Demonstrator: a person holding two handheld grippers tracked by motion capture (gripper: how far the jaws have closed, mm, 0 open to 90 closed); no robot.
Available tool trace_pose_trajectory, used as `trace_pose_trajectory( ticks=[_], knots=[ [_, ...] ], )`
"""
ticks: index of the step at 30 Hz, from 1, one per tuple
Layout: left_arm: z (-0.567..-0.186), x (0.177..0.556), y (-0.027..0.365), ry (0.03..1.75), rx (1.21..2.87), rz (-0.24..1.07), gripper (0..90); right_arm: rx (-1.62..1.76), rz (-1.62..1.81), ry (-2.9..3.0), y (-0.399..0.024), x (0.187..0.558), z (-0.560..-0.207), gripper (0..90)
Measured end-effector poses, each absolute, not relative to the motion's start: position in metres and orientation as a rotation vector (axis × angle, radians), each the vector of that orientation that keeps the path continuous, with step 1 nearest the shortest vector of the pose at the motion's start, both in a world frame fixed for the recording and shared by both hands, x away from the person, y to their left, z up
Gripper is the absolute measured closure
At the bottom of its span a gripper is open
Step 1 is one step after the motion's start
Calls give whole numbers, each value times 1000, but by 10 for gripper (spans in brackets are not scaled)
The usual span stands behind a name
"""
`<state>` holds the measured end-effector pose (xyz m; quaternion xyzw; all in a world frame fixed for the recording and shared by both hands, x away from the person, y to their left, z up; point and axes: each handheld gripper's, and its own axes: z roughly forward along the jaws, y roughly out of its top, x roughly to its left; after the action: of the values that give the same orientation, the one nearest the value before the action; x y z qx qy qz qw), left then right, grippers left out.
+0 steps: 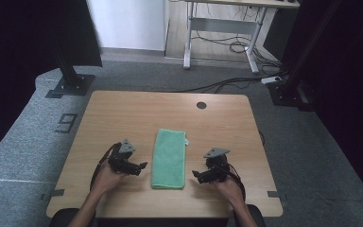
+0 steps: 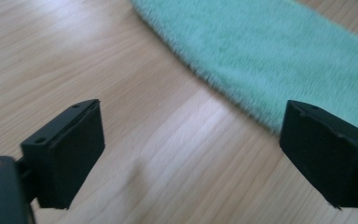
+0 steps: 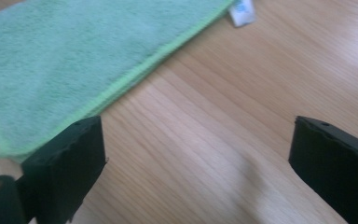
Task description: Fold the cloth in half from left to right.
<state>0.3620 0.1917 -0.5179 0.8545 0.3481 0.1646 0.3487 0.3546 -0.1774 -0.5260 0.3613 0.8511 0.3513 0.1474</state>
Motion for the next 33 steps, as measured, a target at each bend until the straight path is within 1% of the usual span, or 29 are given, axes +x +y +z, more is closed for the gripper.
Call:
trace_pose_trajectory(
  ticks=[3,9,15,22,33],
  knots=[
    [-521,357,199,914,2218,423,27,1061,1008,2428,-187,356,-527,0],
    [-529,351,212,945,2222,429,0,1087,984,2416,-201,358,-532,0],
    [-538,352,219,985,2209,408,0,1106,969,2422,-209,362,-541,0],
    [-549,354,220,998,2242,402,0,1149,979,2408,-217,366,-550,0],
    [-549,357,222,1007,2239,374,0,1112,1011,2385,-220,369,-557,0]
  ],
)
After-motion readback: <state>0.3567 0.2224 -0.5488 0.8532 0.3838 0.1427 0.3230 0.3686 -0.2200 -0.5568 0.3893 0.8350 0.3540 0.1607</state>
